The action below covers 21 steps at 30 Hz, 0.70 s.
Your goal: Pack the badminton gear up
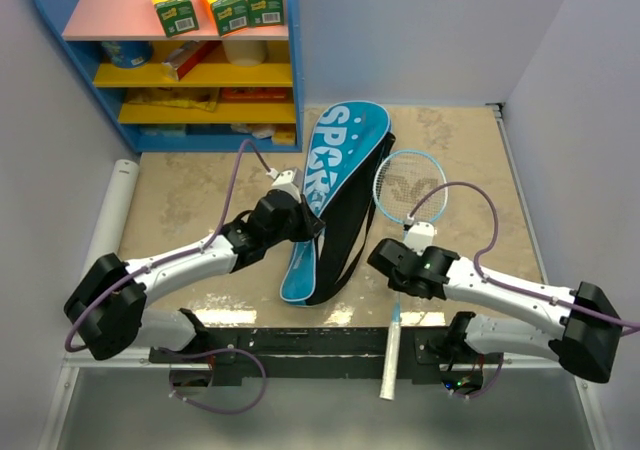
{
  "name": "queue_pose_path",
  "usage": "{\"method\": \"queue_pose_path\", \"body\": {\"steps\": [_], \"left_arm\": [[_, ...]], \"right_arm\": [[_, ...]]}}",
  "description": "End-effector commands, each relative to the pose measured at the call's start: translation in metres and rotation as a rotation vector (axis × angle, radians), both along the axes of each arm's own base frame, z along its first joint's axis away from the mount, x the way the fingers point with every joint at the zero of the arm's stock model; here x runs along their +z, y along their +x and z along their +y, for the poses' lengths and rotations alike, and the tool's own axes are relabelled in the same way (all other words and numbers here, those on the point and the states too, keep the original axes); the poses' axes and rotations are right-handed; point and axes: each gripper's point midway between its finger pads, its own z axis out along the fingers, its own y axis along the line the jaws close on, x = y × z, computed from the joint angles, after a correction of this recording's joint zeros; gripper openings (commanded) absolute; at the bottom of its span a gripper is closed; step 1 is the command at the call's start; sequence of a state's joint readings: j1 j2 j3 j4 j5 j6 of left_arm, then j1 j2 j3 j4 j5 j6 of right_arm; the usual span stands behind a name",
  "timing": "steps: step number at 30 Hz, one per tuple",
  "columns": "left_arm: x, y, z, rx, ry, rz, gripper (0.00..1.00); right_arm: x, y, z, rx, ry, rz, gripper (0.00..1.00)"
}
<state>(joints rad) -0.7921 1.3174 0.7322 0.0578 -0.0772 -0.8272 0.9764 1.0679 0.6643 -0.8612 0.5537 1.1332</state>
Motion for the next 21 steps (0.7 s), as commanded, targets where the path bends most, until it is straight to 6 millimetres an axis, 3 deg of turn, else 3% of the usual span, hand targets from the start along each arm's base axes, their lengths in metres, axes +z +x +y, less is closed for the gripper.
{"method": "queue_pose_path", "body": {"steps": [1,8,16,21], "left_arm": [[0.038,0.013,-0.020,-0.036,-0.091,-0.077,0.00],[0.027,0.005,-0.021,-0.057,-0.107,-0.053,0.00],[0.021,-0.019,-0.020,-0.129,-0.142,-0.041,0.00],[0.004,-0.041,-0.022,-0.171,-0.119,-0.016,0.00]], "right_arm": [[0.021,0.005,0.028,0.020,0.049,-0.044,0.00],[0.027,0.012,0.067,0.080,0.046,-0.054,0.00],[0.035,0.033,0.106,0.126,0.058,-0.085,0.00],[0.034,0.051,0.134,0.183,0.015,-0.100,0.00]]}}
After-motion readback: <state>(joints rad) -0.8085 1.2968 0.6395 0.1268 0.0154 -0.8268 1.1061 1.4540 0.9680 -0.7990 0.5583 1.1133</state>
